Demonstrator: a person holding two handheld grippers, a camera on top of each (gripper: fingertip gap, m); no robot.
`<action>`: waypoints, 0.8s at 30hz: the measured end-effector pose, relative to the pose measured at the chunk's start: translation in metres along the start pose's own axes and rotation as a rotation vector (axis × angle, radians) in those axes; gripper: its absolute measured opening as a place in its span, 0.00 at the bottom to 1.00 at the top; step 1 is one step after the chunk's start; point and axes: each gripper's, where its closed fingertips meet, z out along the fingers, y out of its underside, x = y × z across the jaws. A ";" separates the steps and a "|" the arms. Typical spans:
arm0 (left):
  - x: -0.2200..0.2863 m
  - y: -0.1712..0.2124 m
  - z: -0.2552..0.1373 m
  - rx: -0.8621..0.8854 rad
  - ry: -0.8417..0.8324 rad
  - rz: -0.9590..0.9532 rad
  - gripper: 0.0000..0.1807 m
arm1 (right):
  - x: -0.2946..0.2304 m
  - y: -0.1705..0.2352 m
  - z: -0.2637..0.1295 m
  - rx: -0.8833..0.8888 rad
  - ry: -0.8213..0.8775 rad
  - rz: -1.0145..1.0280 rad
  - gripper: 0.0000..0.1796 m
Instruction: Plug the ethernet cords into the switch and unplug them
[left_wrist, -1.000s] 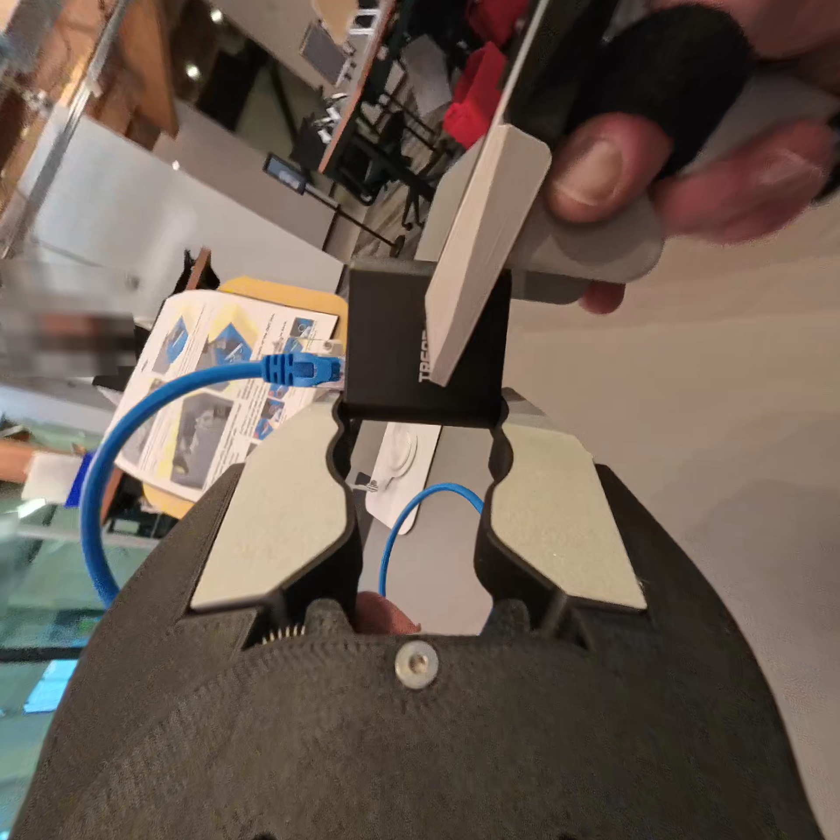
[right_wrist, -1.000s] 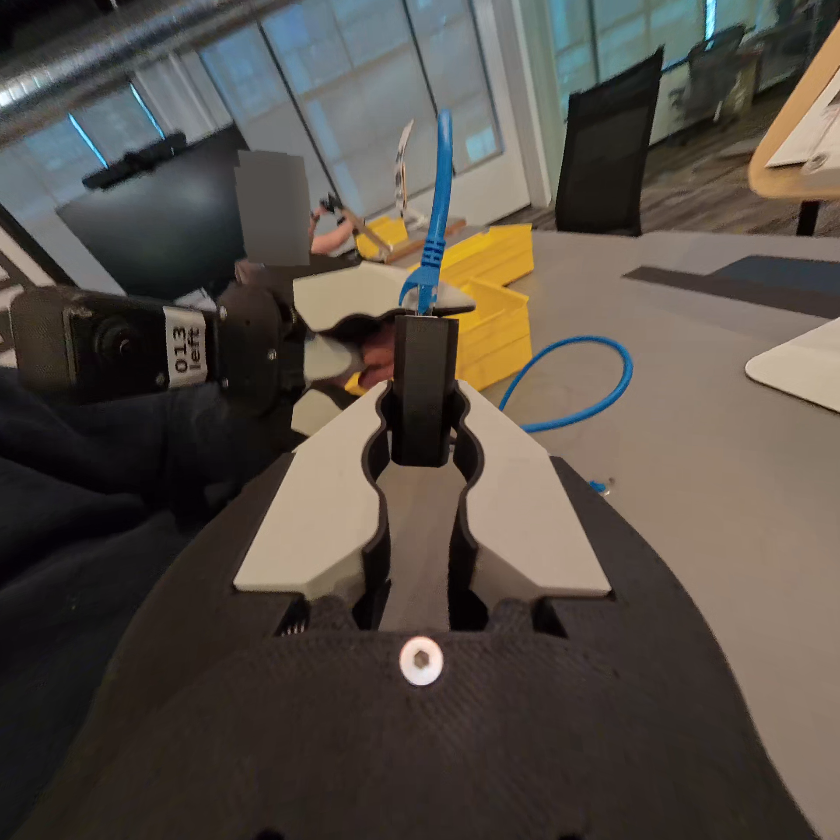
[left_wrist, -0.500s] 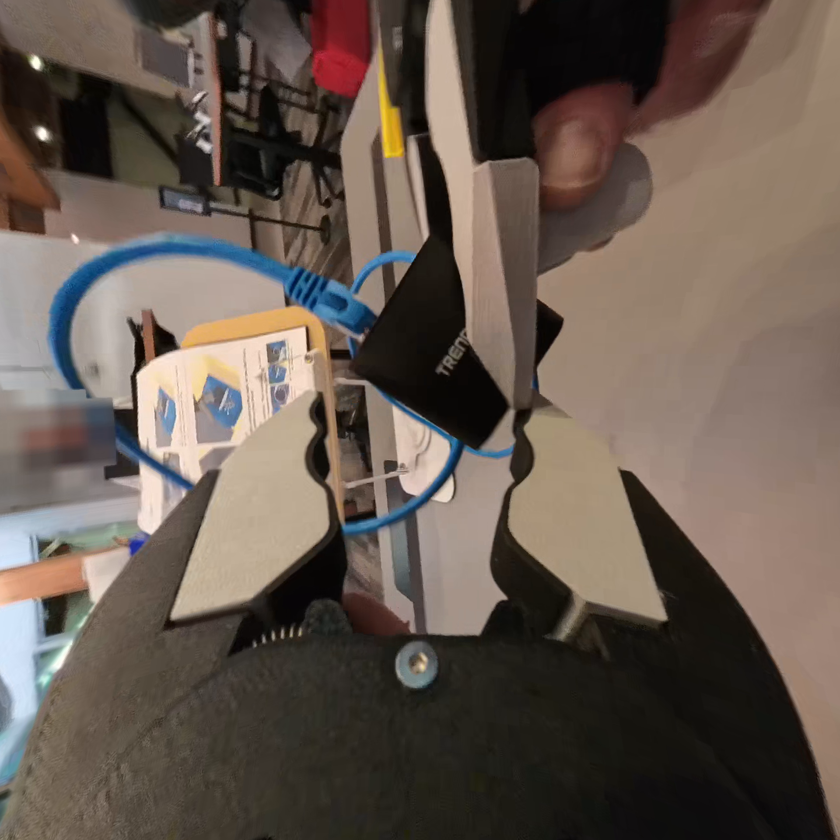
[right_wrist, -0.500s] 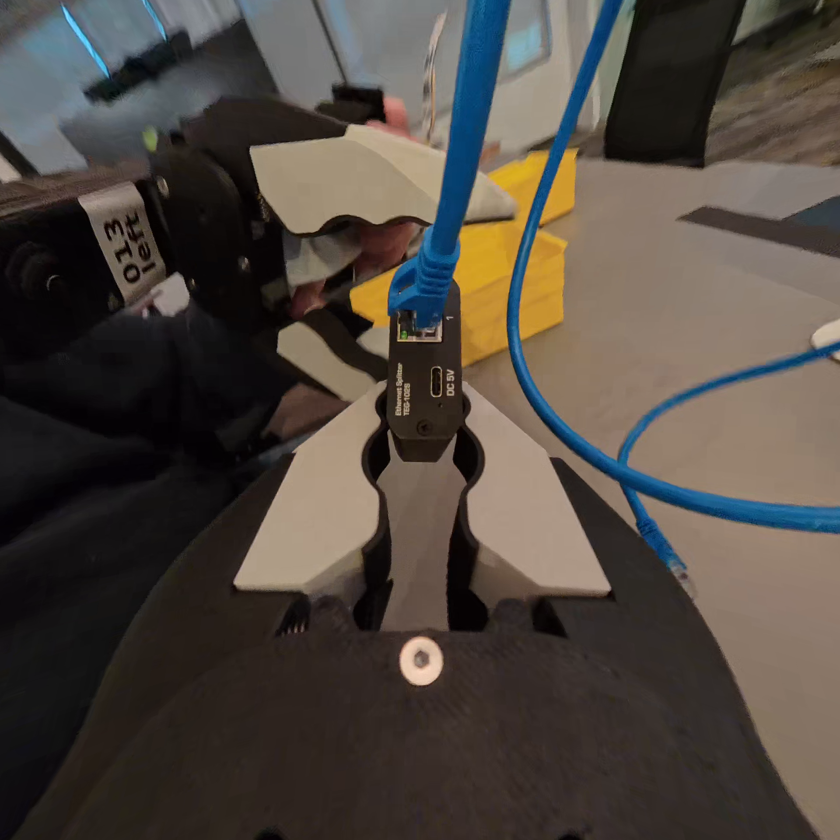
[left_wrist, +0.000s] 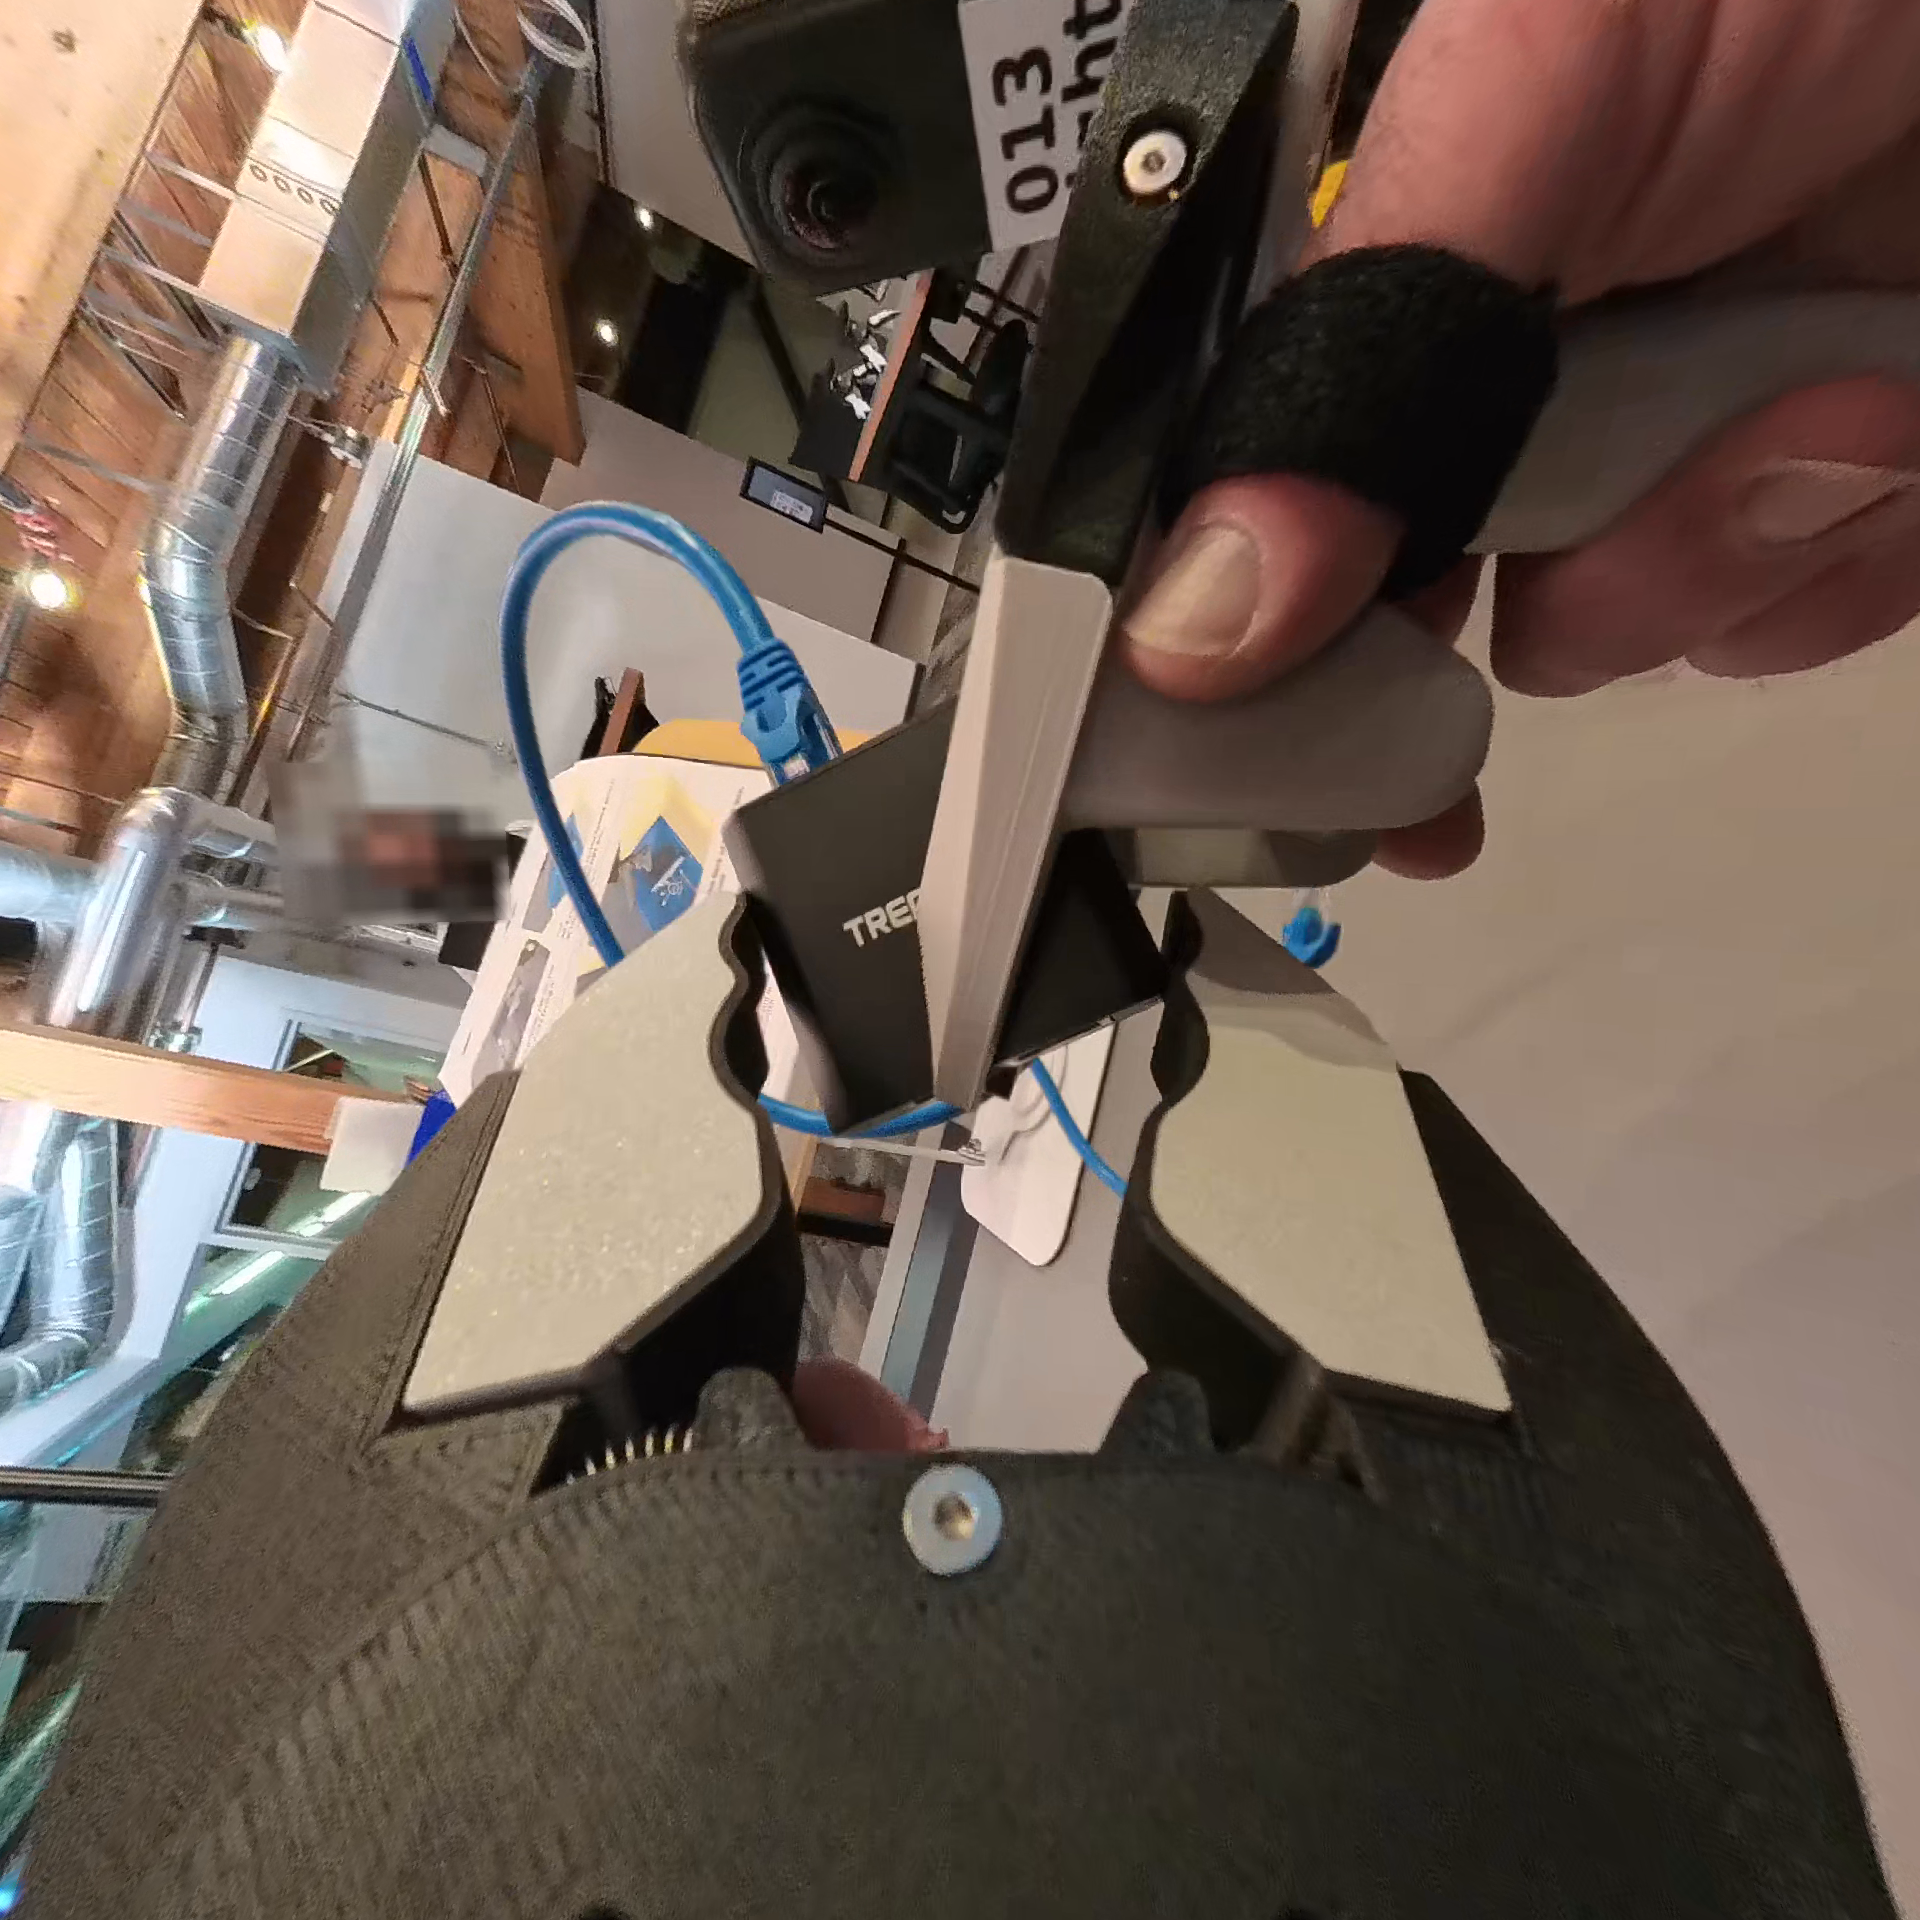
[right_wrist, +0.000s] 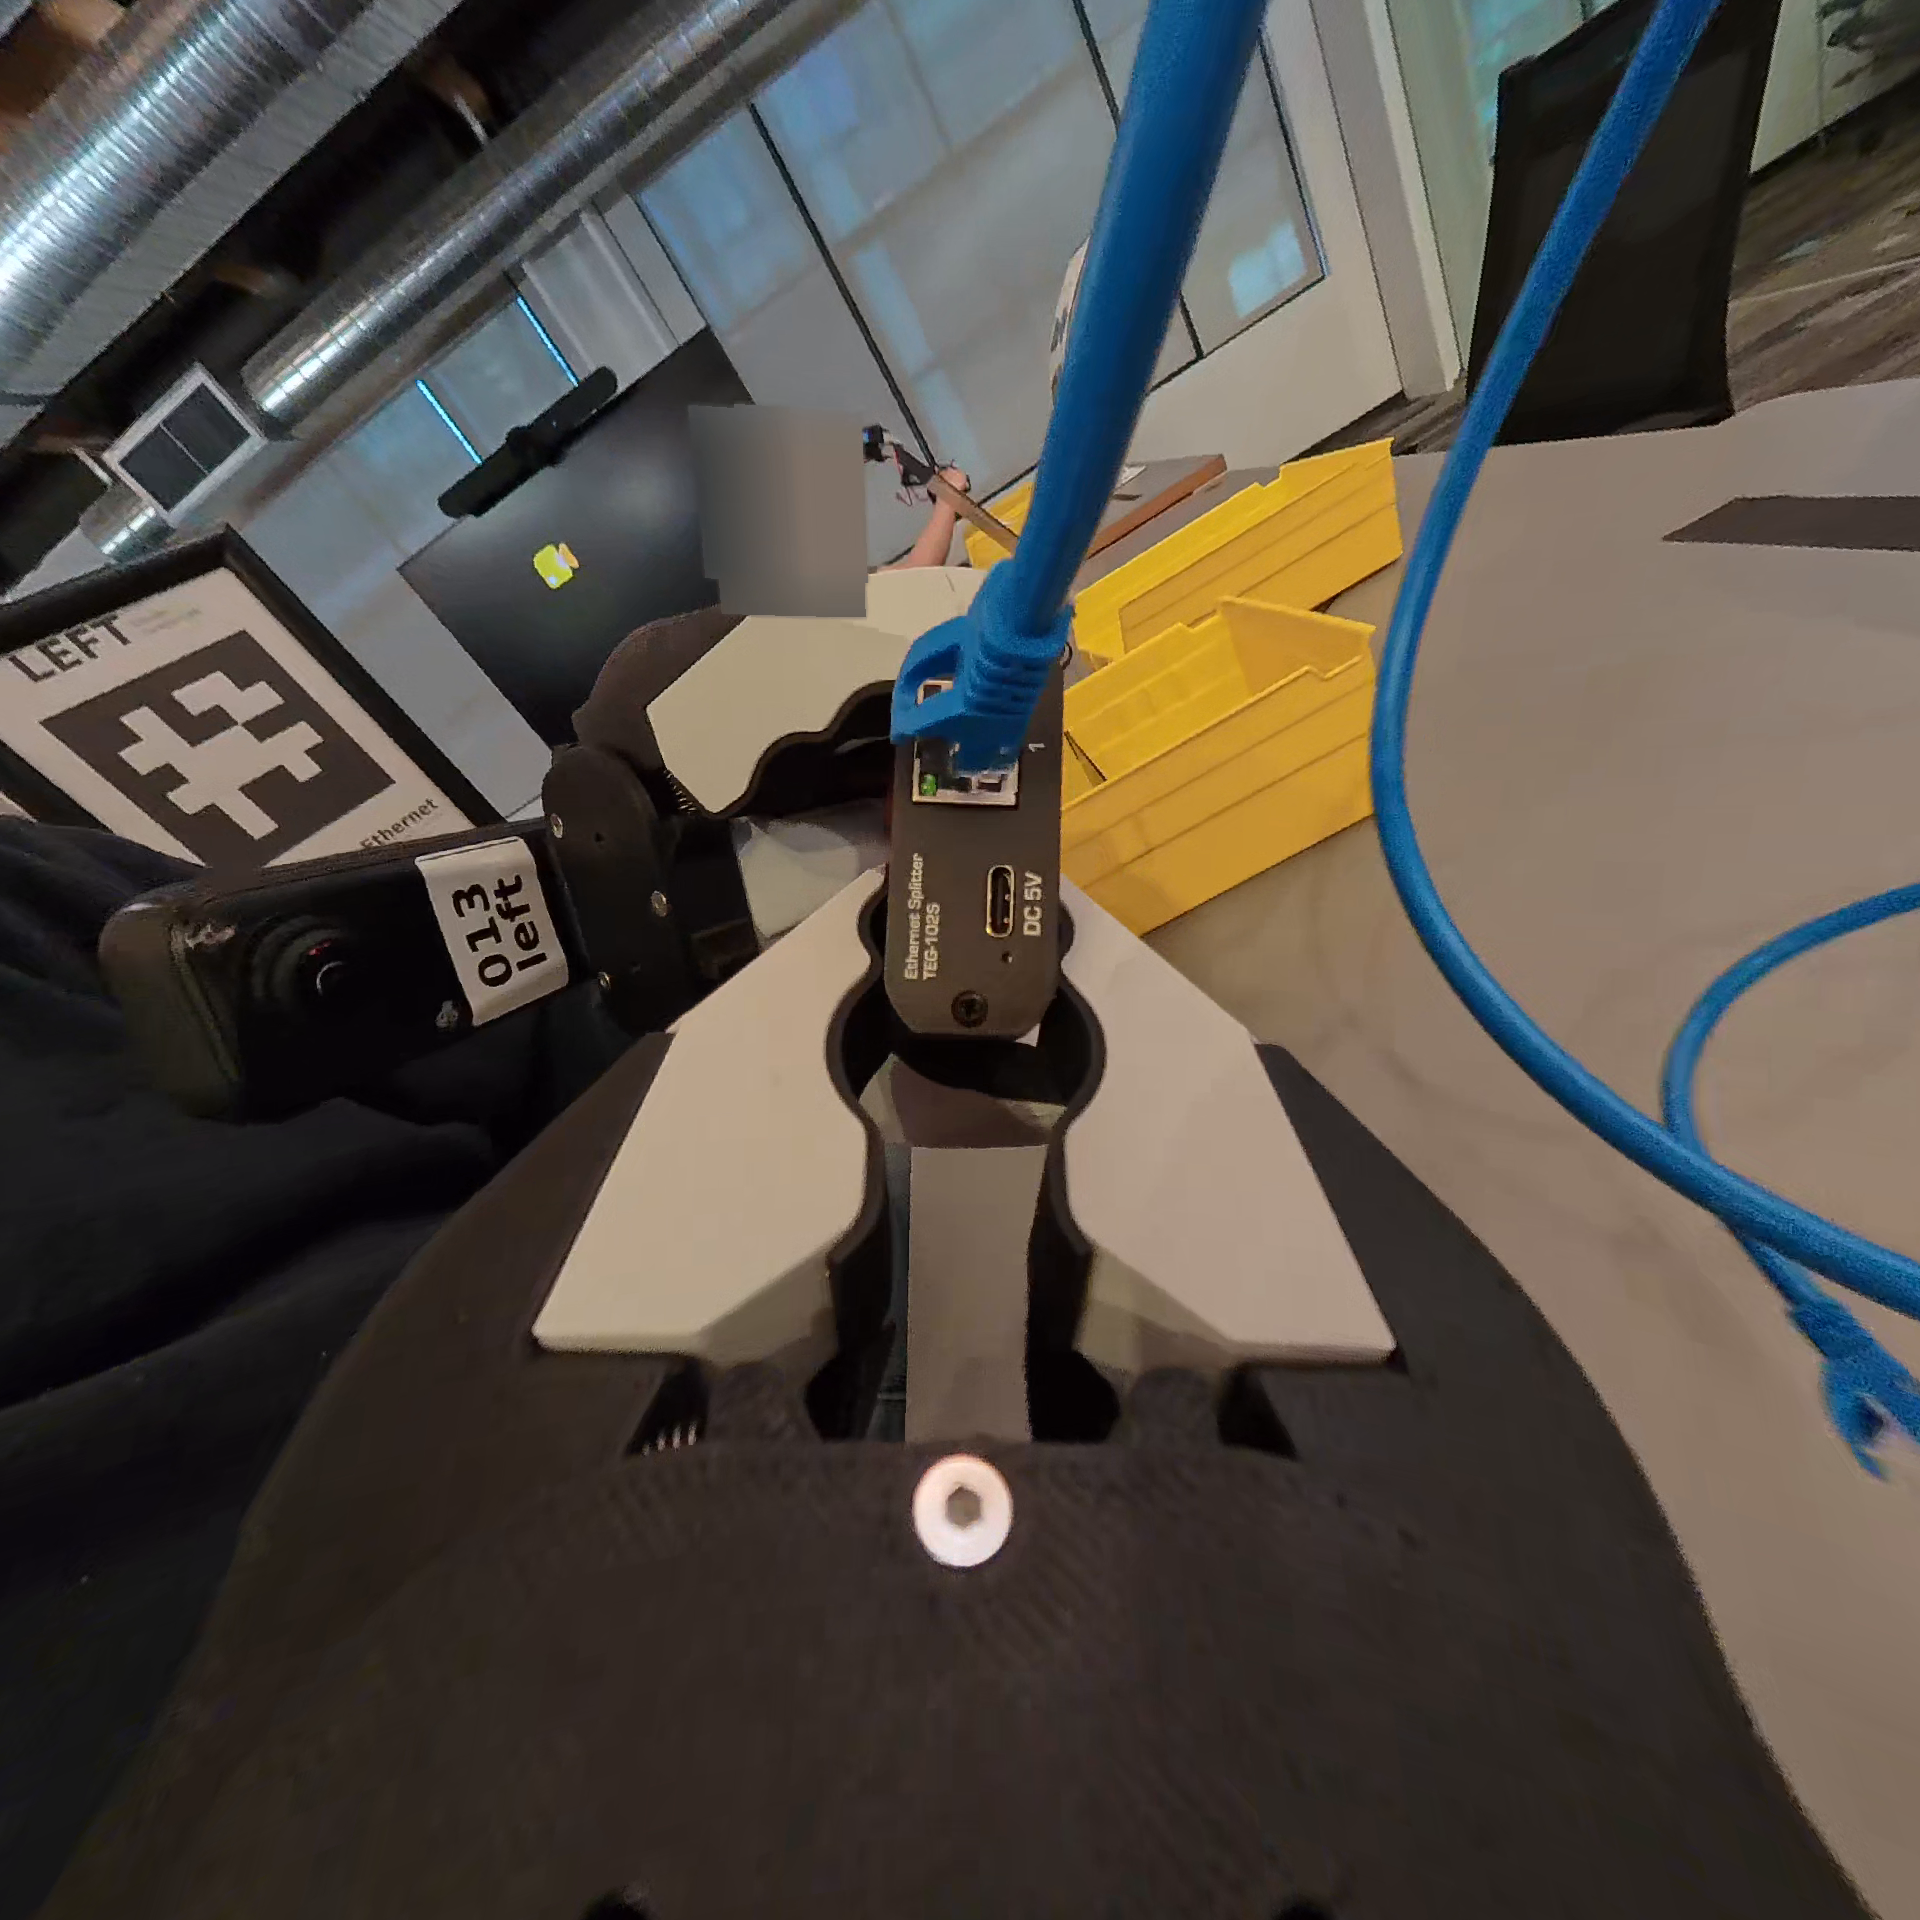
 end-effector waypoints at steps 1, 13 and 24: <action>0.001 0.001 0.000 0.000 0.011 -0.022 0.40 | 0.000 0.001 0.000 -0.012 0.001 0.000 0.12; 0.013 -0.002 -0.024 0.105 0.349 -0.155 0.39 | -0.013 0.002 -0.005 -0.114 -0.022 -0.086 0.17; -0.003 -0.008 -0.019 0.113 0.197 -0.251 0.38 | -0.016 -0.012 -0.003 0.098 -0.055 0.005 0.11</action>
